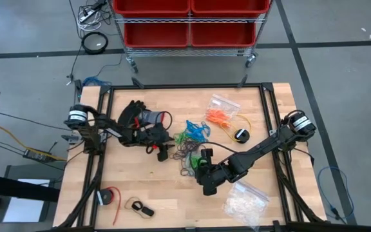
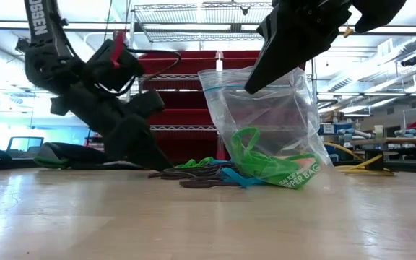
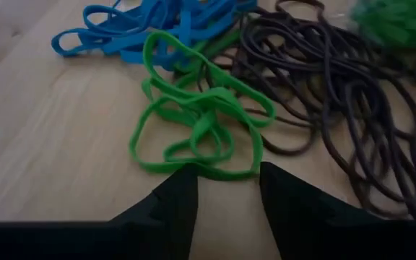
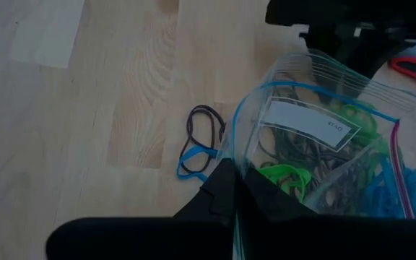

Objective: Sort rubber bands
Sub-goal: Put the green rubber band into the transparent zip bag

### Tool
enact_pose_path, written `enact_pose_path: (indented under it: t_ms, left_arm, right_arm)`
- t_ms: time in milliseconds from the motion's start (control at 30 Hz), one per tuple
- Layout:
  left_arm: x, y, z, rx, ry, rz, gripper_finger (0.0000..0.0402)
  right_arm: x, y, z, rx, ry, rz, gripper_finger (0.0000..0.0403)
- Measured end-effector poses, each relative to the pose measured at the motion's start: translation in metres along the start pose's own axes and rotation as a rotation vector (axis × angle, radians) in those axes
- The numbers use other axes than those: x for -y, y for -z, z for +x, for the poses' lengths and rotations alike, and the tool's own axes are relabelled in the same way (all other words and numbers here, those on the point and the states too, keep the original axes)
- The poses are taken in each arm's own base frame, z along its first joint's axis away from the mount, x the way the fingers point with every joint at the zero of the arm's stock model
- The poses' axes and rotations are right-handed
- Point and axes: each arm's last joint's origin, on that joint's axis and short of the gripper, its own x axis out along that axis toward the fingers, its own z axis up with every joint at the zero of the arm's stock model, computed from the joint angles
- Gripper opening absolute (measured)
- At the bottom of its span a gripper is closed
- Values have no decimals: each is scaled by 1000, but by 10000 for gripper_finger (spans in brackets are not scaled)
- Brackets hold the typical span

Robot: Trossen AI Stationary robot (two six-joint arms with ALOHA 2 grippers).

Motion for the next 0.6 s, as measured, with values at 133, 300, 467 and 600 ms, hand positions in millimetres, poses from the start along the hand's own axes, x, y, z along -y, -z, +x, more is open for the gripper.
enact_pose_path:
  t_ms: [133,300,467,600]
  left_arm:
    - [-2,-3,9,-57,-20,-20,138]
    - [-1,-3,13,-70,-19,-19,24]
    - [-1,-7,6,-91,14,3,6]
    - [3,-11,-11,-151,31,18,4]
  right_arm:
    - [0,0,0,0,0,0,0]
    - [0,0,0,1,0,9,0]
    - [0,0,0,0,-1,16,0]
    - [-1,0,-1,-1,-2,13,0]
